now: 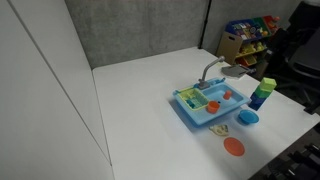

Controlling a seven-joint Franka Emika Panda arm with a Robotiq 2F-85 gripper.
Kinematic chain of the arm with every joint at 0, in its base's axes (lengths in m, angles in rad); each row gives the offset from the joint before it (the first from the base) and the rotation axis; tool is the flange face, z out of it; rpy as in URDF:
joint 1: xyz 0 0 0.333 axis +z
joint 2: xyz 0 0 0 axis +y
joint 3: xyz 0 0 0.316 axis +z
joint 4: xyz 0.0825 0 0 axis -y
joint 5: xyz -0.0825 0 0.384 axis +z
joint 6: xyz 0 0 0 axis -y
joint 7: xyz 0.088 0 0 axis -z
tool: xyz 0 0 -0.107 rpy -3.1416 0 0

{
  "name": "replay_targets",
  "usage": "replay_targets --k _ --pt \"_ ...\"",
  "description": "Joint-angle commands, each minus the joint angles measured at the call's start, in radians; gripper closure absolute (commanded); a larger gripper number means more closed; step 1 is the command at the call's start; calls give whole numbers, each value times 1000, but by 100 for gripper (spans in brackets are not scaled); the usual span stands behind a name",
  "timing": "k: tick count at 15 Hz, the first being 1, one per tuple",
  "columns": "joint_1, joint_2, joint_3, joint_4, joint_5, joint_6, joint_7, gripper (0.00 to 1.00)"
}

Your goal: Remove the orange measuring cup and stack it on top of the light green block

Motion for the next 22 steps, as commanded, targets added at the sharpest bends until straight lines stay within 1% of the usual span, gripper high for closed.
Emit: replay_targets --k 1,7,12,14,17,18,19,22 --pt "3 159 -2 105 12 40 56 0" --pt "5 396 -24 238 -11 94 53 0" --pt "11 583 -58 342 -30 113 75 0" --pt "12 646 -72 386 -22 104 81 0" --pt "13 707 -86 441 -10 87 90 0" --pt "7 711 -81 452 14 66 79 0" --pt "9 688 -84 396 0 114 58 0" --pt "9 707 -84 424 8 99 58 0"
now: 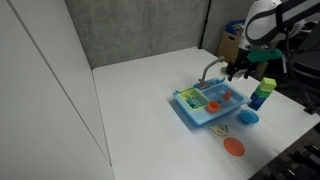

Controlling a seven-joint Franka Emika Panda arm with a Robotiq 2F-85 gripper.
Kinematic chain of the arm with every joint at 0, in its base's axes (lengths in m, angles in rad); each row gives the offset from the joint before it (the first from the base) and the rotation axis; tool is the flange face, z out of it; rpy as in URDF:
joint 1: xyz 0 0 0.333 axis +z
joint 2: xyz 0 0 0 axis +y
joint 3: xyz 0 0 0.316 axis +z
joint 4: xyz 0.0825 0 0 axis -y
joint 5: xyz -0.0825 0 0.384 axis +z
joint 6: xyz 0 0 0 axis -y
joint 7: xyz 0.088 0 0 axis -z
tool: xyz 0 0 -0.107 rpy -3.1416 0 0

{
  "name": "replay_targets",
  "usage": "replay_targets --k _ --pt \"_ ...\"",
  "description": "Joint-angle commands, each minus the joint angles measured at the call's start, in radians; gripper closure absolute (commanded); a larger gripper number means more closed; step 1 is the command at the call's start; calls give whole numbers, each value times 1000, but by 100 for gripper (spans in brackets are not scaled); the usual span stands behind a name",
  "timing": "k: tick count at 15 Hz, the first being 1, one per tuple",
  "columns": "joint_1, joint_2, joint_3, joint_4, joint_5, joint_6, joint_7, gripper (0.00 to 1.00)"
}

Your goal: Remove the orange measuring cup and stack it on top of the light green block

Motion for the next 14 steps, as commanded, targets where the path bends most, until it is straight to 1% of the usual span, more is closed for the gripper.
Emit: replay_targets --k 1,2,6,14 --pt "8 0 -9 3 5 -3 -4 0" --pt "8 0 -9 4 5 -3 -3 0" --pt "2 27 -11 9 -8 57 -40 0" --pt "-26 135 12 35 -6 230 -240 0"
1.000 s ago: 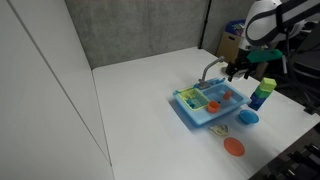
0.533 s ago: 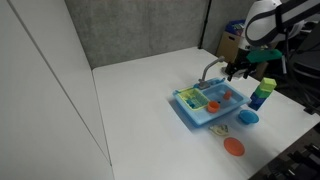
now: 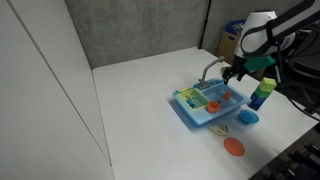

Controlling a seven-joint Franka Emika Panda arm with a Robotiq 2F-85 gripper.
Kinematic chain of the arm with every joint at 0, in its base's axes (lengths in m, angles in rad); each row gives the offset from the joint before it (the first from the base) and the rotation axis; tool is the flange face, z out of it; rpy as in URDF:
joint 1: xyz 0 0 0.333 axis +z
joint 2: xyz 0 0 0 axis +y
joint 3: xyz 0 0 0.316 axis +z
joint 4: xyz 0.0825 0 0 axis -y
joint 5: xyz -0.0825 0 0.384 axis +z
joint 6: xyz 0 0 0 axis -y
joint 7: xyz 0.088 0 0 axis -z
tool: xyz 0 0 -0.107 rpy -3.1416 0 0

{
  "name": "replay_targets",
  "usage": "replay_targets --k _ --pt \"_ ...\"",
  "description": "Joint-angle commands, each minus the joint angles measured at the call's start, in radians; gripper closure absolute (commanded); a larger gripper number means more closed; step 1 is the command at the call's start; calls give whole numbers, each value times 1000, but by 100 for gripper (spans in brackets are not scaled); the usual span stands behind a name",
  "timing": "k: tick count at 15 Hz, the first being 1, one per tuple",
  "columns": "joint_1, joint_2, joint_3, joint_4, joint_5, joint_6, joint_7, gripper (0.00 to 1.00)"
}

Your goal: Remove the orange measuring cup and stack it on top of the light green block

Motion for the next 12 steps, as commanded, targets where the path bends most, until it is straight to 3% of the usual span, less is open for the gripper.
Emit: replay_targets --k 1,7,12 --pt "-24 62 17 45 -7 60 -104 0" --pt "-24 193 6 148 -50 83 -185 0" --pt "-17 305 -9 252 -94 79 -180 0"
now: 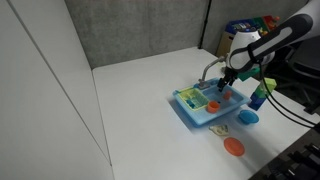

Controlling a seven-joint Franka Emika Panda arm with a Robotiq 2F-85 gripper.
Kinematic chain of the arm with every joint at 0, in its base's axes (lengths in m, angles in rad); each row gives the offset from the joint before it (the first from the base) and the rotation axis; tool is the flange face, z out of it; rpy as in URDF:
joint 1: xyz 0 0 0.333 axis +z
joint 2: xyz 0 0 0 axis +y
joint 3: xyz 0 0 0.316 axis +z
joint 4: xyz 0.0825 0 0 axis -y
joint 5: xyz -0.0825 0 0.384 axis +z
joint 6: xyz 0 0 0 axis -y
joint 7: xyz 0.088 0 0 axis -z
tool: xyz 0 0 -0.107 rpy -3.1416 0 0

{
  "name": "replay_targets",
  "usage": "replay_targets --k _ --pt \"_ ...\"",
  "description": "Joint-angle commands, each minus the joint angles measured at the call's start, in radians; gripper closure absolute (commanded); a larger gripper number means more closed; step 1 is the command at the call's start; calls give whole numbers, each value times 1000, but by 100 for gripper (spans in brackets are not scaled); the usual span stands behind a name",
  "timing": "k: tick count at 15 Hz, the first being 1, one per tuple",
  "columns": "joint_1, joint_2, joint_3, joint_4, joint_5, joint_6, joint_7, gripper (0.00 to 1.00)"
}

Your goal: Remove the orange measuring cup and stack it on top of the light green block

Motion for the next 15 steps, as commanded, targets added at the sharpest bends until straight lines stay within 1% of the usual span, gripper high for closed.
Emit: replay_targets --k 1,7,15 --pt "-5 88 -6 106 -31 -10 -12 0" --pt "-5 158 -15 179 -33 -14 -7 0" --pt "-16 114 -17 132 -25 6 -9 0"
